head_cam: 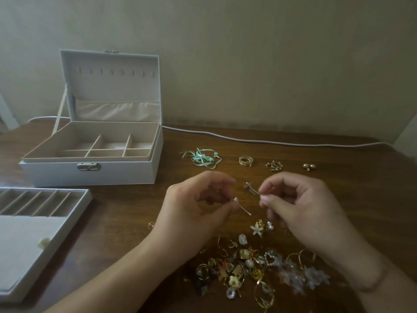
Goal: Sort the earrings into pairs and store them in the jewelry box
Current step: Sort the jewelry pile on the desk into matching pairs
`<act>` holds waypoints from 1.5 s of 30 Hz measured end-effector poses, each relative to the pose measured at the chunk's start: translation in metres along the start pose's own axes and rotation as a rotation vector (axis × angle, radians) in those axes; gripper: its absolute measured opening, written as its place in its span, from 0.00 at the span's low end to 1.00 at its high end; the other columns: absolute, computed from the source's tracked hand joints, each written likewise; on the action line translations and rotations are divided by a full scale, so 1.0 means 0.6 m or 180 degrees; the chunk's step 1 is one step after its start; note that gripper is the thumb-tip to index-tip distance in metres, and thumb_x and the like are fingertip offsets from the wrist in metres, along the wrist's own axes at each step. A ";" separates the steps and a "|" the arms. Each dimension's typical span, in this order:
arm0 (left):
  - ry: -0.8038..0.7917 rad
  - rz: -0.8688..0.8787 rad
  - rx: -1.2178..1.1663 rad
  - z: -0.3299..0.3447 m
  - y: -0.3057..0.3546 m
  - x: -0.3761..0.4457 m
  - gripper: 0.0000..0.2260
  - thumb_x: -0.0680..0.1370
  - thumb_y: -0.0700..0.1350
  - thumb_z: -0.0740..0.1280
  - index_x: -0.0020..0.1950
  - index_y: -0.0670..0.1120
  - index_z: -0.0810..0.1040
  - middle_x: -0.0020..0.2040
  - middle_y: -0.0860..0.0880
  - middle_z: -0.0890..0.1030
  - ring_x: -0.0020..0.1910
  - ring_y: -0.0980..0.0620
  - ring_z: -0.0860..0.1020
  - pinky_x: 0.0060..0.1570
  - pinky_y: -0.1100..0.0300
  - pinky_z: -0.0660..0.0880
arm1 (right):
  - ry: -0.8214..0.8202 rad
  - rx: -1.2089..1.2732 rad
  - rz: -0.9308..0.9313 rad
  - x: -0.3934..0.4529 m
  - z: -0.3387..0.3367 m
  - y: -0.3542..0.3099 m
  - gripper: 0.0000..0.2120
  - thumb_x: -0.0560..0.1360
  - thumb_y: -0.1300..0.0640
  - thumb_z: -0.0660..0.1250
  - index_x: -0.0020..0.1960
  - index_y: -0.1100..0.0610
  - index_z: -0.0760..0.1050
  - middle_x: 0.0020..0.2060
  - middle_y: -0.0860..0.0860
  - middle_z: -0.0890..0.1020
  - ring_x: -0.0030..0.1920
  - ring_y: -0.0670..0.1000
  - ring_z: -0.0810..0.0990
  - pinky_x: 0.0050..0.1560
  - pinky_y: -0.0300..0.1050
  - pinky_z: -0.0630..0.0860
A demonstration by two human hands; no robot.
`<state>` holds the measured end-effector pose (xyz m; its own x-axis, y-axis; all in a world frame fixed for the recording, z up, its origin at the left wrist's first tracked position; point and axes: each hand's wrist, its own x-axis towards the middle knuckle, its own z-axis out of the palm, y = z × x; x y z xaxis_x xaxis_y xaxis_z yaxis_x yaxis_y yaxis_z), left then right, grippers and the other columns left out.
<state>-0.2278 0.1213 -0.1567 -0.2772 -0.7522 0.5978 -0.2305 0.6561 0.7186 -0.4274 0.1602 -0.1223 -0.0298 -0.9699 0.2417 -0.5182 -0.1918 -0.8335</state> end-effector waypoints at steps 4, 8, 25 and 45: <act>0.0054 0.0361 0.0179 0.002 0.004 -0.001 0.18 0.69 0.39 0.78 0.57 0.47 0.80 0.45 0.54 0.84 0.44 0.59 0.84 0.45 0.67 0.79 | -0.0209 0.0471 0.0245 -0.007 0.028 -0.006 0.08 0.74 0.63 0.70 0.42 0.52 0.82 0.32 0.54 0.84 0.30 0.55 0.82 0.33 0.47 0.80; 0.0214 0.0456 0.0404 -0.001 0.002 0.000 0.18 0.69 0.40 0.79 0.57 0.47 0.81 0.44 0.55 0.84 0.44 0.60 0.83 0.44 0.66 0.79 | -0.0247 0.1015 0.0509 -0.008 0.031 -0.011 0.07 0.73 0.68 0.68 0.43 0.58 0.83 0.35 0.59 0.85 0.35 0.60 0.84 0.39 0.52 0.82; -0.1022 -0.0831 0.2235 -0.067 -0.023 0.022 0.05 0.79 0.51 0.65 0.52 0.56 0.79 0.48 0.58 0.79 0.48 0.58 0.76 0.50 0.59 0.78 | -0.0549 -0.1404 0.0032 0.080 0.060 -0.027 0.11 0.76 0.57 0.69 0.52 0.41 0.76 0.41 0.41 0.81 0.39 0.39 0.80 0.37 0.33 0.76; -0.1398 -0.1227 0.1791 -0.090 -0.041 0.035 0.04 0.77 0.48 0.69 0.48 0.58 0.81 0.41 0.59 0.78 0.42 0.61 0.77 0.40 0.69 0.74 | -0.0565 -0.2049 -0.0650 0.129 0.071 -0.041 0.10 0.76 0.53 0.67 0.56 0.42 0.77 0.47 0.37 0.79 0.47 0.40 0.76 0.49 0.44 0.77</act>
<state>-0.1776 0.0864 -0.1426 -0.3967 -0.9155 0.0666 -0.7867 0.3764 0.4892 -0.3804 0.0838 -0.1042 0.2340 -0.9442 0.2316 -0.9037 -0.2991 -0.3063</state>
